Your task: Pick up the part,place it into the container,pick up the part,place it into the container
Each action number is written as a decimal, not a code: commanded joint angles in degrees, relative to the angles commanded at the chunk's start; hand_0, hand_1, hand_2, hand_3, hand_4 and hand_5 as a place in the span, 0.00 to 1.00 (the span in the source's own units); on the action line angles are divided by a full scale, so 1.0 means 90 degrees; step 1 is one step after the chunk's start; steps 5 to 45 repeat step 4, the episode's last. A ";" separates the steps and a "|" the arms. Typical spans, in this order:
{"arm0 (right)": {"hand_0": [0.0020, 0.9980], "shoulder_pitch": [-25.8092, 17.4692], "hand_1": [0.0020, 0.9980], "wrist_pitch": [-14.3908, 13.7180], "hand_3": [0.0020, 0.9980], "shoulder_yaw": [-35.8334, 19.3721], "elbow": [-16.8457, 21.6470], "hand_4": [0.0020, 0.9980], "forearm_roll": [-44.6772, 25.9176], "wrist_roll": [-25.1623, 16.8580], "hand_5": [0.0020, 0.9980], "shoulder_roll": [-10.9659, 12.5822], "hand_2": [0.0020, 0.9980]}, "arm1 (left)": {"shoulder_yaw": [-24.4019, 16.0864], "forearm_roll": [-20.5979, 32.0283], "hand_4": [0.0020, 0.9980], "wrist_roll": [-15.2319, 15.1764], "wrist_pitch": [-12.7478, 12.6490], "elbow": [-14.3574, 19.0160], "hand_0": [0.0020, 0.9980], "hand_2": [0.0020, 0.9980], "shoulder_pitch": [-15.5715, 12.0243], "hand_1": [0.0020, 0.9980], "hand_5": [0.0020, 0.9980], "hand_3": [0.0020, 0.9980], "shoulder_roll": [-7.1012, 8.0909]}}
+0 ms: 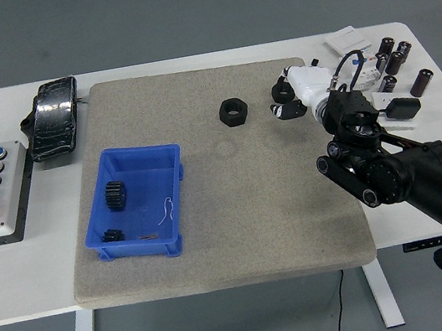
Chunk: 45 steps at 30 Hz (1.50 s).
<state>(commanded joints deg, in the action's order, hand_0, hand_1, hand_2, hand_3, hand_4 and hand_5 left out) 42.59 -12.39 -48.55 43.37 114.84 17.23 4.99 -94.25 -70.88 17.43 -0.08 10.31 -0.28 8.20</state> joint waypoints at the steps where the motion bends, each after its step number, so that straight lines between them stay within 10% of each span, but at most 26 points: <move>1: 0.63 -0.0113 0.73 -0.0109 0.73 -0.0127 0.0141 0.73 -0.0138 -0.0098 0.39 0.0026 0.77 | -0.0004 -0.0003 0.59 -0.0001 0.0000 0.0000 0.63 0.60 -0.0005 0.63 0.34 0.64 -0.0002; 45: 0.63 -0.0485 0.73 -0.0434 0.73 -0.0529 0.0596 0.73 -0.0667 -0.0475 0.39 0.0066 0.77 | -0.0008 -0.0005 0.59 -0.0004 0.0001 0.0000 0.63 0.60 -0.0019 0.63 0.34 0.64 -0.0012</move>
